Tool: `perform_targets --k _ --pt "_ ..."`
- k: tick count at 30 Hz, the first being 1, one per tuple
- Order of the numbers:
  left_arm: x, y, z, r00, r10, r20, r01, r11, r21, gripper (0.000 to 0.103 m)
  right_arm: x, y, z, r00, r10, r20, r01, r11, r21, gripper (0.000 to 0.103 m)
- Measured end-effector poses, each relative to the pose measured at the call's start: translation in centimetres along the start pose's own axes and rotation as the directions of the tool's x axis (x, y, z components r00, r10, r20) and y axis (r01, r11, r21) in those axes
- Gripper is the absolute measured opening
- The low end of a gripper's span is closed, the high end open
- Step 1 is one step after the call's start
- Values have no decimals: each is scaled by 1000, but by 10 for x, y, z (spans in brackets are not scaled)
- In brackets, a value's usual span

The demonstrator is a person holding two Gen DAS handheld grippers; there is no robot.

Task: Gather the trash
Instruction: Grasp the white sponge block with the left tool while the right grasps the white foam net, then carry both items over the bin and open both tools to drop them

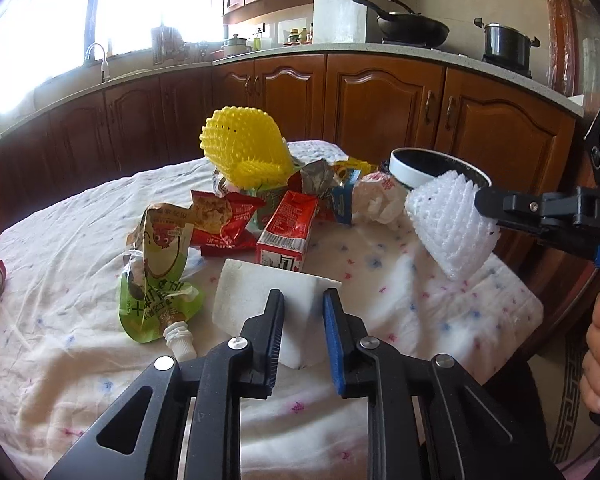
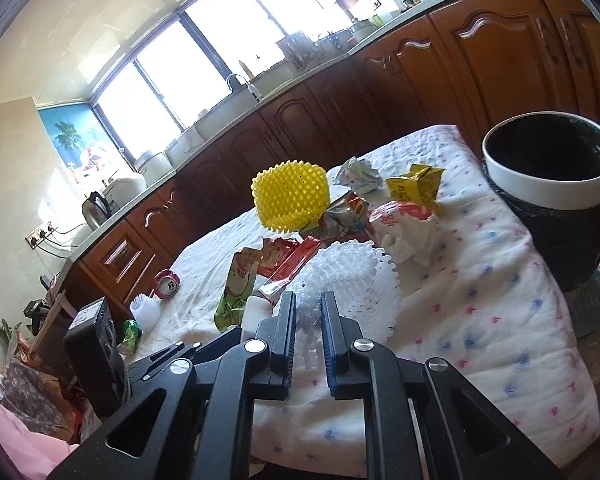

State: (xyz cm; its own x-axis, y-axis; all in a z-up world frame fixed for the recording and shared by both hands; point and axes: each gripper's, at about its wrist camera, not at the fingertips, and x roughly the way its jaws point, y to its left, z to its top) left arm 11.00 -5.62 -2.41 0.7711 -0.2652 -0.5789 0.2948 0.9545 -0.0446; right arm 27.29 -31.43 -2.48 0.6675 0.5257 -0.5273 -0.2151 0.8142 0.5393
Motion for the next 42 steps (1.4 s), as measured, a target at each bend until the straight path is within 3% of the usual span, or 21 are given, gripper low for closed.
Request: perform_targets --k 9,15,31,37,42 --pt "-34 -17 26 990 -113 87 111 993 25 14 -32 -24 5 996 -65 59 63 998 25 12" --pt "-27 -33 43 983 -153 104 146 987 71 14 -49 -41 14 989 -106 107 103 994 38 12" --pt "83 -76 120 963 -262 69 252 959 126 14 -74 -98 63 953 -239 187 227 971 81 12" --pt "131 -94 161 952 -302 48 293 946 136 14 -70 -130 90 940 -292 173 278 955 101 12" --pt "178 -108 198 944 -329 4 326 937 124 14 -59 -152 109 943 -305 135 291 950 115 12"
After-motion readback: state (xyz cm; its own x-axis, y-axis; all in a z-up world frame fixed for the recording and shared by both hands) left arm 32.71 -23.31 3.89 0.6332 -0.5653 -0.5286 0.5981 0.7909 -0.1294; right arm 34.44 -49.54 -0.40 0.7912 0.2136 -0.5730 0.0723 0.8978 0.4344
